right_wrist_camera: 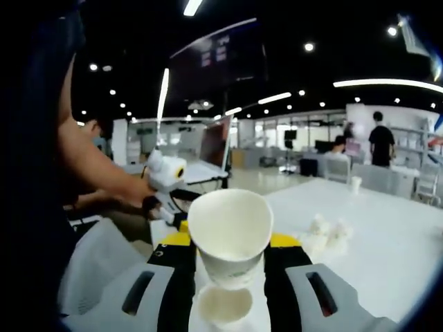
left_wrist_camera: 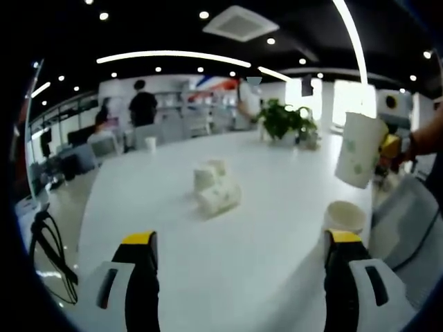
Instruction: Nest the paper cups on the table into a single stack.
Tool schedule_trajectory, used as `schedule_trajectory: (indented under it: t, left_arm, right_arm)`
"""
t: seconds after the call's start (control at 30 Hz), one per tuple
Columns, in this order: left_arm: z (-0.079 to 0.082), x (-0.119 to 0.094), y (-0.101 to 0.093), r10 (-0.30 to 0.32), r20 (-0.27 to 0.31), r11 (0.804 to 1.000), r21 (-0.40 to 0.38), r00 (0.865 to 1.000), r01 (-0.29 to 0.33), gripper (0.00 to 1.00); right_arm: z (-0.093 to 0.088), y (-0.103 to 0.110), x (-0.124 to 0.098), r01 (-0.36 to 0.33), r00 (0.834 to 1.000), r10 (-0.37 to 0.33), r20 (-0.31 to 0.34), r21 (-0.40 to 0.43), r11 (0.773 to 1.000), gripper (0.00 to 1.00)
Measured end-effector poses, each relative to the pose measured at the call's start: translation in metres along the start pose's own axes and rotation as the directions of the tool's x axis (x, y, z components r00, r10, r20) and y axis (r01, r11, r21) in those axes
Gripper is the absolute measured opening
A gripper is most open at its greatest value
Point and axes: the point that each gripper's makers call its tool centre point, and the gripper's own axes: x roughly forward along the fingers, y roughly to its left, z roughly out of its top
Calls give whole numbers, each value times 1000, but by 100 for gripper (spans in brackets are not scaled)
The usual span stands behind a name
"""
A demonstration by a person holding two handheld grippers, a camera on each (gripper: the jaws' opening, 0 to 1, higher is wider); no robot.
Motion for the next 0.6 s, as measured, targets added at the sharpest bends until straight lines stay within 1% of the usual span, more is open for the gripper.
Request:
schedule_trajectory:
  t: [0.17,0.6]
  left_arm:
    - [-1,0,0,2,2,1000,-7,1000,-2,98]
    - [-3,2,-3,0,2,1000,-14,1000,0,98]
  right_arm:
    - [-9,0,-1,4,1000,-4,1,3,1000,36]
    - [-33,1,-1,4,999,-4,-41,2,1000,35]
